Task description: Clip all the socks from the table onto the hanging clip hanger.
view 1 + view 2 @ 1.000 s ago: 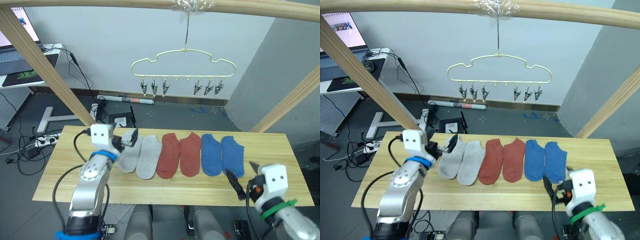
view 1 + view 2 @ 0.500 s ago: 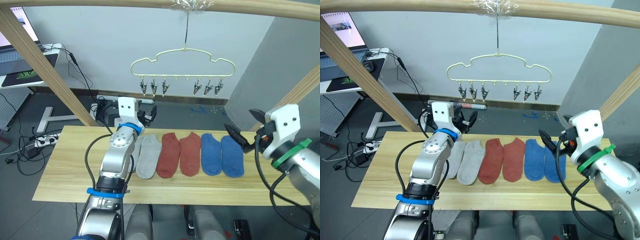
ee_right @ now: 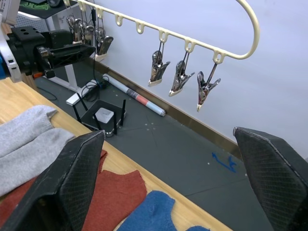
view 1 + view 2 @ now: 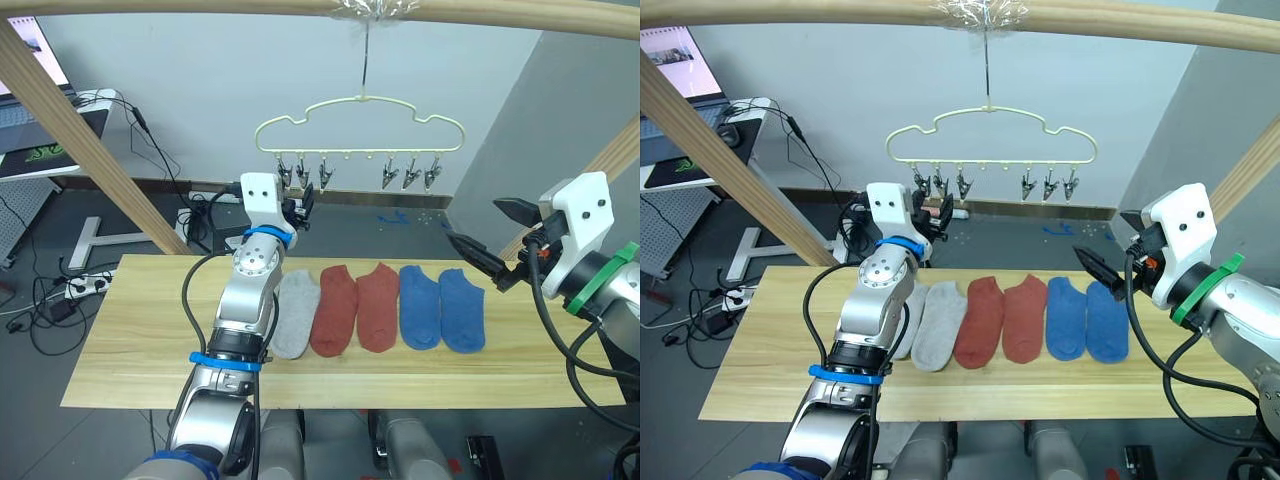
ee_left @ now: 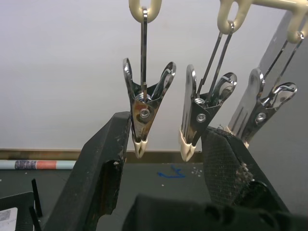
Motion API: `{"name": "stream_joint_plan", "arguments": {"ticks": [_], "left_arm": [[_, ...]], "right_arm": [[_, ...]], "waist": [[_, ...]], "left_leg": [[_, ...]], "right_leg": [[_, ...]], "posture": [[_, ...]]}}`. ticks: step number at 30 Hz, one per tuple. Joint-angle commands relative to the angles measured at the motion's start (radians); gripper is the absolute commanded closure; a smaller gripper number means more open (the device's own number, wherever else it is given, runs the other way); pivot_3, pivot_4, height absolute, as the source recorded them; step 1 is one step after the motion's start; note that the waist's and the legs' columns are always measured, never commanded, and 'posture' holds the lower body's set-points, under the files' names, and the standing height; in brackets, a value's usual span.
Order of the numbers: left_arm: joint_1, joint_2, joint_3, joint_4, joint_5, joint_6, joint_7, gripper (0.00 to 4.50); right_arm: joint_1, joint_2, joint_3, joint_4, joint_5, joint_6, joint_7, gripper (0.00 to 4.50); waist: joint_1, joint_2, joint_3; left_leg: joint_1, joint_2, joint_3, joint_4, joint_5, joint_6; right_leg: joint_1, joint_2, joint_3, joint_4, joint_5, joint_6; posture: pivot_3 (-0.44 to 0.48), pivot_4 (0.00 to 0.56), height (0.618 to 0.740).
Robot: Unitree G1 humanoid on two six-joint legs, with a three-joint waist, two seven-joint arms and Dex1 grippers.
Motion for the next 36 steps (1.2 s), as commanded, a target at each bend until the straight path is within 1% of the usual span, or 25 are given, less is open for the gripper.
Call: {"name": "stream_joint_plan", "arguments": {"ticks": [1,10,14,22,31,36], "left_arm": [[-0.009,0.005,0.006,-0.034,0.017,-0.011,0.017,1.95],[0.039,0.027,0.035,-0.053,-0.003,-0.023,-0.007,1.95],[0.058,0.031,0.043,-0.073,-0.013,-0.023,-0.017,1.95],[0.02,0.014,0.046,-0.056,-0.025,-0.021,-0.004,1.95],[-0.047,-0.002,0.066,-0.025,-0.023,-0.022,0.045,1.95],[-0.087,-0.01,0.072,-0.037,-0.03,0.018,0.054,1.95]], "right_arm": [[-0.008,-0.01,-0.026,-0.022,0.019,-0.011,-0.013,0.0],[0.01,0.0,-0.016,-0.033,0.037,-0.018,-0.045,0.0],[0.022,0.002,-0.017,-0.039,0.049,-0.018,-0.056,0.0],[0.04,-0.004,-0.02,-0.053,0.075,-0.017,-0.08,0.0],[0.051,-0.015,-0.031,-0.065,0.1,-0.011,-0.107,0.0],[0.012,-0.032,-0.026,-0.055,0.132,-0.013,-0.121,0.0]], "waist": [[0.0,0.0,0.0],[0.0,0.0,0.0],[0.0,-0.001,0.002],[0.001,-0.002,0.006],[0.0,-0.003,0.007],[0.0,-0.003,0.013]], "left_leg": [[0.0,0.0,0.0,0.0,0.0,0.0],[0.0,0.0,0.0,0.0,0.0,0.0],[0.0,0.0,0.0,0.0,0.0,0.0],[0.0,0.0,0.0,0.0,0.0,0.0],[0.0,0.0,0.0,0.0,0.0,0.0],[-0.001,0.0,0.0,0.0,0.0,0.0]], "right_leg": [[0.0,0.0,0.0,0.0,0.0,0.0],[0.0,0.0,0.0,0.0,-0.001,0.001],[0.0,0.0,0.0,0.0,-0.001,0.001],[0.0,0.0,0.0,0.0,-0.002,0.003],[-0.001,0.0,0.0,-0.001,-0.002,0.003],[-0.001,0.0,0.0,-0.001,-0.002,0.003]], "posture": [[-0.045,0.284,0.74],[-0.034,0.285,0.74],[-0.031,0.297,0.74],[-0.042,0.302,0.74],[-0.05,0.305,0.74],[-0.05,0.311,0.74]]}}
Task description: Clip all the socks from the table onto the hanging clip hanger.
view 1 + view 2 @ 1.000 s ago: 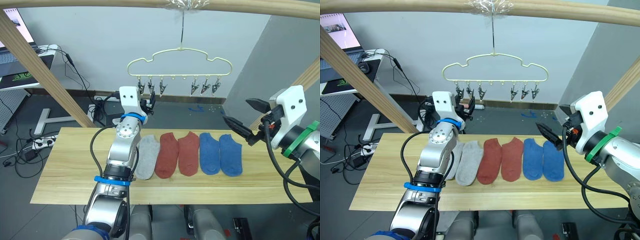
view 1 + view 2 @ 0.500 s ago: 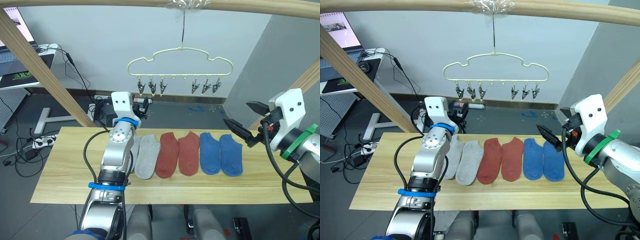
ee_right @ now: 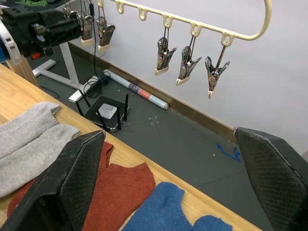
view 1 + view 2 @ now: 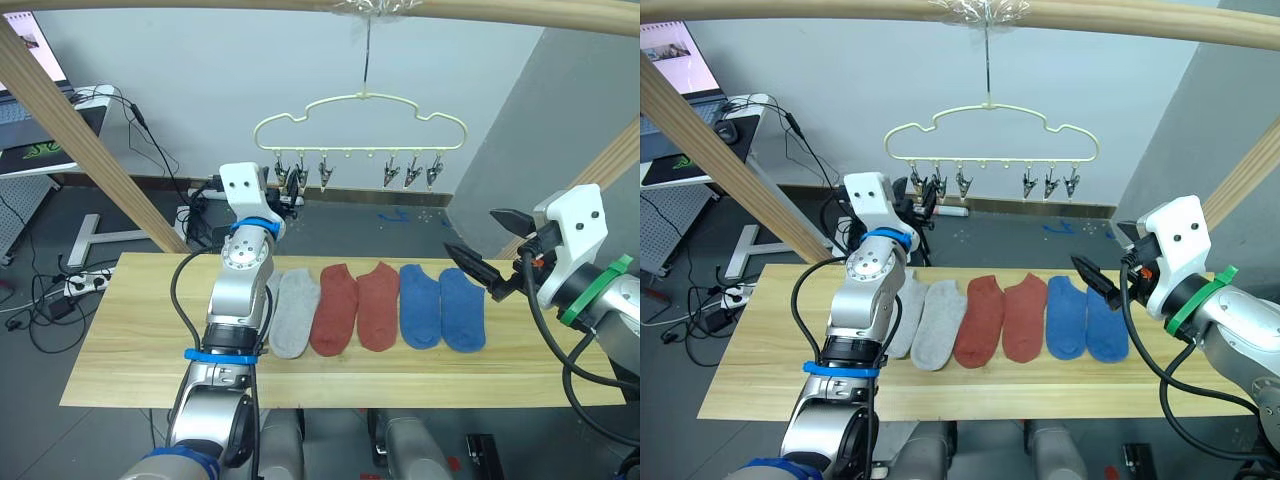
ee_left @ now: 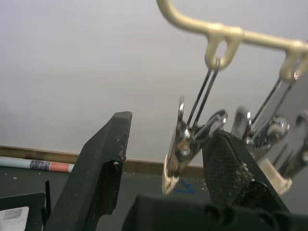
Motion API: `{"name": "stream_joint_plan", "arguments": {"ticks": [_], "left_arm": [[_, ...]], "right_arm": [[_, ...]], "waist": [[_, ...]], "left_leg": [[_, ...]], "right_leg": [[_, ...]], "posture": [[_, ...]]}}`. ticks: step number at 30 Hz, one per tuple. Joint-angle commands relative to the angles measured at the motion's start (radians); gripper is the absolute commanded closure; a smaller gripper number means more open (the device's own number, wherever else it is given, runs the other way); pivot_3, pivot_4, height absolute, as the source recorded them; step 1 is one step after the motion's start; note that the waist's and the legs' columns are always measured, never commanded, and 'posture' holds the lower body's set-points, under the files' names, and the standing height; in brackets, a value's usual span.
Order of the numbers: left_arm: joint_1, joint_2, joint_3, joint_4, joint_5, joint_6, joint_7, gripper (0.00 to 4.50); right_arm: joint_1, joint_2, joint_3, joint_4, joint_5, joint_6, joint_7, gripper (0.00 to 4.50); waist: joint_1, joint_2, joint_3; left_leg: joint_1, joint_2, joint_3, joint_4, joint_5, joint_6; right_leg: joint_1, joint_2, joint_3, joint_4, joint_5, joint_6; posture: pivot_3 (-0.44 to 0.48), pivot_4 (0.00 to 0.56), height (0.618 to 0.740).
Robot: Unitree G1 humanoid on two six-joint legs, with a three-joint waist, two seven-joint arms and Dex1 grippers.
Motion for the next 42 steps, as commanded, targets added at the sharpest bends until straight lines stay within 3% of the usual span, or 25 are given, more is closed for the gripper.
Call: {"name": "stream_joint_plan", "arguments": {"ticks": [1,17,20,26,32,40,42], "left_arm": [[-0.037,-0.005,0.0,-0.034,-0.006,0.016,0.003,1.95],[-0.057,-0.017,-0.003,-0.032,-0.008,0.04,0.009,1.95],[-0.059,-0.016,-0.005,-0.035,-0.004,0.04,0.008,2.39],[-0.065,-0.015,-0.002,-0.04,-0.008,0.038,0.005,4.12],[-0.064,-0.017,-0.001,-0.041,-0.029,0.046,-0.02,4.12],[-0.066,-0.02,0.003,-0.05,-0.041,0.058,-0.01,1.75],[-0.072,-0.019,0.007,-0.053,-0.044,0.059,-0.005,1.75]], "right_arm": [[-0.049,-0.025,-0.023,-0.02,0.034,-0.013,-0.013,0.0],[-0.118,-0.065,-0.001,-0.009,0.106,-0.017,-0.06,0.0],[-0.11,-0.065,0.001,-0.011,0.111,-0.021,-0.067,0.0],[-0.099,-0.067,0.006,-0.012,0.116,-0.029,-0.079,0.0],[-0.095,-0.069,0.012,-0.01,0.113,-0.037,-0.082,0.0],[-0.089,-0.072,0.015,-0.01,0.112,-0.041,-0.087,0.0],[-0.086,-0.073,0.013,-0.011,0.111,-0.042,-0.086,0.0]], "waist": [[0.0,0.0,0.001],[-0.001,-0.001,0.01],[-0.001,-0.001,0.016],[-0.001,-0.001,0.019],[0.0,-0.001,0.019],[0.0,-0.001,0.019],[0.0,-0.001,0.019]], "left_leg": [[0.0,0.0,0.0,0.0,0.0,0.0],[-0.001,0.0,0.0,-0.001,0.0,0.0],[-0.001,0.0,0.0,-0.001,0.0,0.0],[-0.002,0.0,0.0,-0.001,0.0,0.0],[-0.002,0.0,0.0,-0.001,0.0,0.0],[-0.002,0.0,0.0,-0.001,0.0,0.0],[-0.002,0.0,0.0,-0.001,0.0,0.0]], "right_leg": [[0.0,0.0,0.0,0.0,0.0,0.0],[-0.001,0.0,0.0,-0.001,0.0,0.0],[-0.001,0.0,0.0,-0.001,0.0,0.0],[-0.002,0.0,0.0,-0.001,0.0,0.0],[-0.002,0.0,0.0,-0.002,0.0,0.0],[-0.002,0.0,0.0,-0.002,0.0,0.001],[-0.002,0.0,0.0,-0.002,0.0,0.001]], "posture": [[-0.05,0.31,0.74],[-0.057,0.309,0.74],[-0.054,0.311,0.74],[-0.052,0.309,0.74],[-0.052,0.308,0.74],[-0.05,0.307,0.74],[-0.049,0.306,0.74]]}}
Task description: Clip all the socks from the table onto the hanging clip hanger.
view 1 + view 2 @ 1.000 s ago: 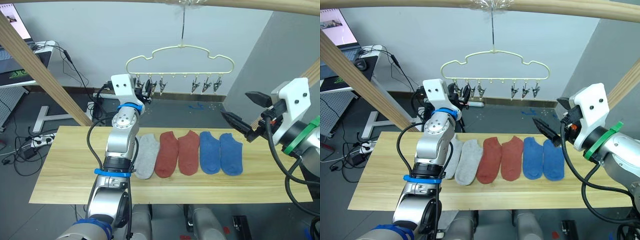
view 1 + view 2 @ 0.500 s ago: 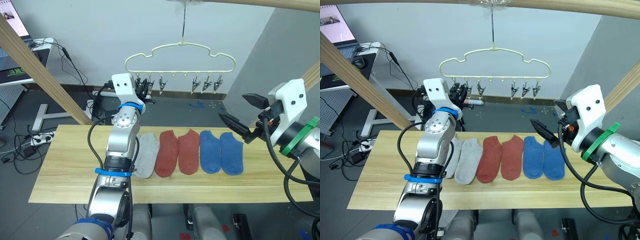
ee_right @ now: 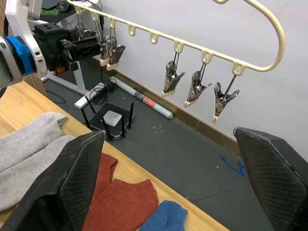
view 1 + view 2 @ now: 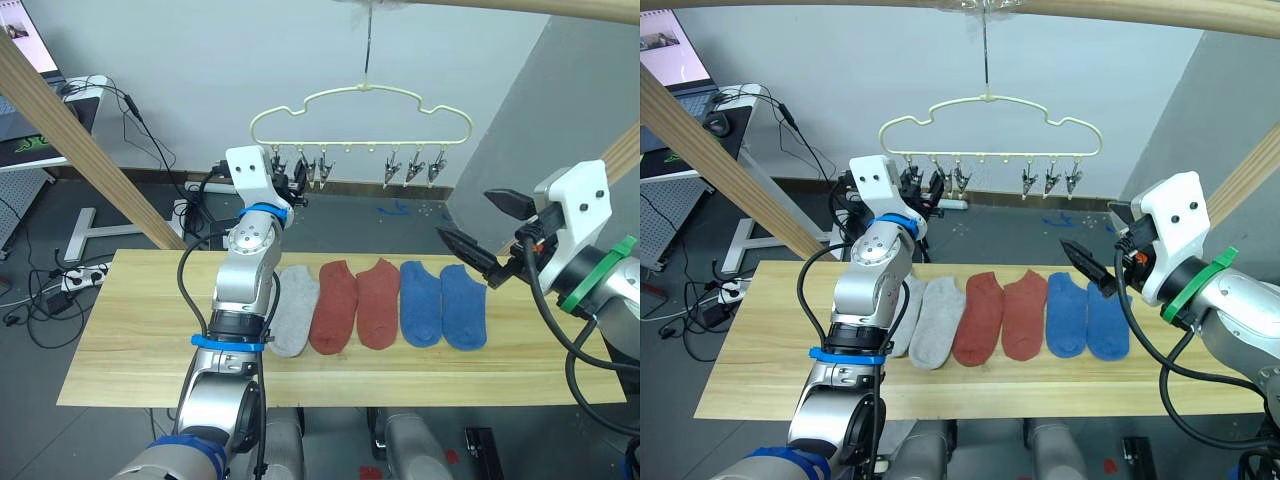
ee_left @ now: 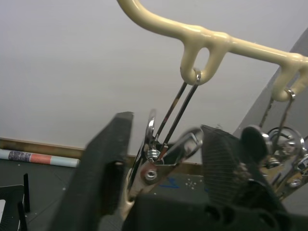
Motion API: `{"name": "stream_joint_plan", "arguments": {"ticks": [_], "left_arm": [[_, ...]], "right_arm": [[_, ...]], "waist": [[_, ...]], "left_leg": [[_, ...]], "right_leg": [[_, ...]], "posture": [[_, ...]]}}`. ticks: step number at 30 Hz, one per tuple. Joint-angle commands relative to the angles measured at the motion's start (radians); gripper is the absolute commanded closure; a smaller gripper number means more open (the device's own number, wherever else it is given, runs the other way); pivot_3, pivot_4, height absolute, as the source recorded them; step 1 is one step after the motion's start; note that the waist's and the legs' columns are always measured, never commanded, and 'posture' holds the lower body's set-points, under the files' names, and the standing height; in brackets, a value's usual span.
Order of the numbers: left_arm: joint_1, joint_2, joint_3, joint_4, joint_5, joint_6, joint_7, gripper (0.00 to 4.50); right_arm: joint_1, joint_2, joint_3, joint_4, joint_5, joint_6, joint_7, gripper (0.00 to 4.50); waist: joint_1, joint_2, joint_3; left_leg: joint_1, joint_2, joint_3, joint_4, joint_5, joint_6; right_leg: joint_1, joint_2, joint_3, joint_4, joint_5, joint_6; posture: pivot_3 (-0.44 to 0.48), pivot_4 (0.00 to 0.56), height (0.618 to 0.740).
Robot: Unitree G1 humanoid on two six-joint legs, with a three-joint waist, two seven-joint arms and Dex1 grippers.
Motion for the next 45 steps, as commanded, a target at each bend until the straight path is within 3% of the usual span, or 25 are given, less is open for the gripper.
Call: {"name": "stream_joint_plan", "arguments": {"ticks": [1,13,16,22,25,30,37,45], "left_arm": [[-0.029,-0.004,0.008,-0.054,-0.005,-0.006,0.012,1.75],[-0.047,0.001,-0.003,-0.059,0.009,0.013,0.021,1.75],[-0.037,0.0,-0.007,-0.06,0.014,0.015,0.022,2.31],[-0.043,0.001,-0.002,-0.054,0.012,0.021,0.024,4.03],[-0.046,0.004,0.006,-0.054,0.005,0.032,0.022,4.41],[-0.057,0.018,0.042,-0.082,-0.074,0.136,-0.026,4.41],[-0.091,0.054,0.1,-0.132,-0.213,0.314,-0.096,4.41],[-0.151,0.09,0.171,-0.135,-0.355,0.488,-0.129,4.41]], "right_arm": [[0.008,-0.017,-0.018,-0.021,-0.002,-0.027,-0.001,0.0],[0.018,-0.019,-0.014,-0.023,-0.002,-0.038,-0.006,0.0],[0.018,-0.02,-0.015,-0.024,0.0,-0.041,-0.008,0.0],[0.014,-0.021,-0.009,-0.022,0.0,-0.043,-0.013,0.0],[0.014,-0.02,-0.007,-0.019,0.001,-0.043,-0.015,0.0],[0.039,-0.042,0.014,0.008,-0.002,0.004,-0.013,0.0],[0.127,-0.064,0.127,0.127,-0.133,0.045,0.007,0.0],[0.136,-0.042,0.339,0.435,-0.399,-0.061,0.115,0.0]], "waist": [[0.0,0.0,0.0],[0.0,0.0,0.0],[0.0,0.0,0.0],[0.0,0.0,0.0],[0.0,0.0,0.0],[0.0,0.0,0.0],[0.0,0.0,0.0],[0.0,0.0,0.0]], "left_leg": [[0.0,0.0,0.0,0.0,0.0,0.0],[0.0,0.0,0.0,0.0,0.0,0.0],[-0.001,0.0,0.0,0.0,0.0,0.0],[-0.001,0.0,0.0,0.0,0.0,0.0],[-0.001,0.0,0.0,0.0,0.0,0.0],[-0.001,0.0,0.0,0.0,0.0,0.0],[-0.001,0.0,0.0,0.0,0.0,0.0],[-0.001,0.0,0.0,0.0,0.0,0.0]], "right_leg": [[0.0,0.0,0.0,0.0,0.0,0.0],[0.0,0.0,0.0,-0.001,0.0,0.0],[0.0,0.0,0.0,-0.001,0.0,0.0],[0.0,0.0,0.0,-0.001,0.0,0.0],[0.0,0.0,0.0,-0.001,0.0,0.0],[0.0,0.0,0.0,-0.001,0.0,0.0],[0.0,0.0,0.0,-0.001,0.0,0.0],[-0.001,0.0,0.0,-0.001,0.0,0.0]], "posture": [[-0.049,0.306,0.74],[-0.048,0.304,0.74],[-0.048,0.304,0.74],[-0.05,0.306,0.74],[-0.047,0.305,0.74],[-0.041,0.306,0.74],[-0.03,0.304,0.74],[-0.018,0.284,0.74]]}}
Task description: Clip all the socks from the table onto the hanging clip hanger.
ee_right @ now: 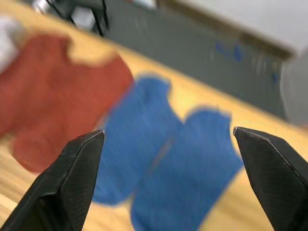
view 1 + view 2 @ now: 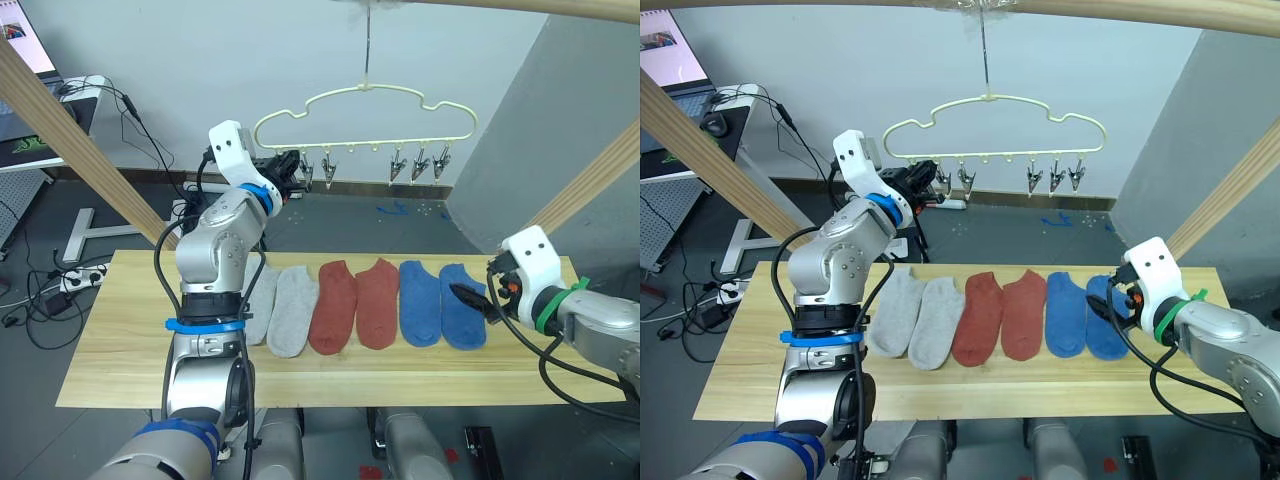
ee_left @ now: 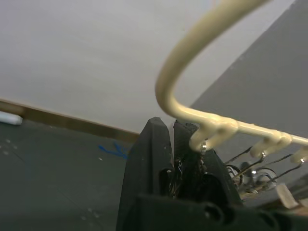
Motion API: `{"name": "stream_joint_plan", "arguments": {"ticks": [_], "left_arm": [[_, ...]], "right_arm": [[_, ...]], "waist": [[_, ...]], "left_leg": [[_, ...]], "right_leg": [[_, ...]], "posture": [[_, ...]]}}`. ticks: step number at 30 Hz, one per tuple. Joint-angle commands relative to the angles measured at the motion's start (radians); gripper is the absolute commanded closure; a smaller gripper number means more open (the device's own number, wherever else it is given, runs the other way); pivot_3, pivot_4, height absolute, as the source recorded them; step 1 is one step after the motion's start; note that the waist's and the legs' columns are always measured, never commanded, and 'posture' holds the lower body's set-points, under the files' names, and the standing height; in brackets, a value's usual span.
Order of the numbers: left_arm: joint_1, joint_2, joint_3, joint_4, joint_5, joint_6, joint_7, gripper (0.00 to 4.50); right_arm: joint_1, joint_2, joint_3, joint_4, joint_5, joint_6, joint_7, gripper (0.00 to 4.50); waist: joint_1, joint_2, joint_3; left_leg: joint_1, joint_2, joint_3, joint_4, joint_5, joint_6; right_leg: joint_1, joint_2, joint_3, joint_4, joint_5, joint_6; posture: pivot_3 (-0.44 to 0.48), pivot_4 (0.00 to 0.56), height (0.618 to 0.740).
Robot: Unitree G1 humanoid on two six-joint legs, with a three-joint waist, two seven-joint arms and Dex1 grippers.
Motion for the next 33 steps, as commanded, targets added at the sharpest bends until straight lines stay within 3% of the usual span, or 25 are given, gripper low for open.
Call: {"name": "stream_joint_plan", "arguments": {"ticks": [1,4,8,12,15,18,19,33], "left_arm": [[-0.04,0.016,0.02,-0.041,-0.051,0.048,-0.012,4.41],[-0.05,0.025,0.017,-0.037,-0.059,0.068,-0.008,4.41],[-0.05,0.033,0.006,-0.043,-0.052,0.068,-0.002,4.41],[-0.049,0.038,-0.002,-0.044,-0.045,0.066,0.0,4.41],[-0.048,0.04,-0.008,-0.041,-0.04,0.063,0.0,4.41],[-0.047,0.04,-0.011,-0.042,-0.041,0.066,-0.002,4.41],[-0.047,0.041,-0.013,-0.044,-0.042,0.068,-0.003,4.41],[-0.051,0.062,-0.021,-0.042,-0.042,0.086,-0.01,4.41]], "right_arm": [[-0.027,0.008,0.068,0.118,-0.118,-0.071,0.058,0.0],[-0.057,0.021,0.127,0.232,-0.213,-0.136,0.107,0.54],[-0.089,0.045,0.161,0.335,-0.293,-0.187,0.163,1.97],[-0.122,0.067,0.167,0.381,-0.346,-0.201,0.197,1.97],[-0.155,0.073,0.204,0.442,-0.424,-0.234,0.212,1.3],[-0.189,0.101,0.225,0.523,-0.478,-0.269,0.231,0.17],[-0.199,0.111,0.231,0.551,-0.494,-0.283,0.238,0.04],[-0.352,0.232,0.278,0.849,-0.641,-0.408,0.357,0.04]], "waist": [[0.0,0.0,0.0],[0.0,0.0,0.0],[0.001,0.0,0.0],[0.001,0.0,0.0],[0.001,0.0,0.0],[0.001,0.0,0.0],[0.002,0.0,0.0],[0.002,0.0,0.0]], "left_leg": [[0.0,0.0,0.0,0.0,0.0,0.0],[0.0,0.0,0.0,0.0,0.0,0.0],[0.0,0.0,0.0,0.0,0.0,0.0],[0.0,0.0,0.0,-0.001,0.0,0.0],[0.0,0.0,0.0,0.0,0.0,0.0],[0.0,0.0,0.0,0.0,0.0,0.0],[0.0,0.0,0.0,0.0,0.0,0.0],[0.001,0.0,0.0,0.0,0.0,-0.001]], "right_leg": [[0.0,0.0,0.0,0.0,0.0,0.0],[0.0,0.0,0.0,0.0,0.0,0.0],[0.0,0.0,0.0,0.0,0.0,0.0],[0.0,0.0,0.0,0.001,0.0,0.001],[0.0,0.0,0.0,0.001,0.0,0.001],[0.0,0.0,0.0,0.001,0.0,0.001],[0.0,0.0,0.0,0.001,0.0,0.001],[0.0,-0.001,0.0,0.003,0.002,-0.004]], "posture": [[-0.018,0.284,0.74],[-0.01,0.278,0.74],[0.003,0.278,0.74],[0.003,0.278,0.74],[0.005,0.279,0.74],[0.005,0.278,0.74],[0.005,0.278,0.74],[0.038,0.283,0.74]]}}
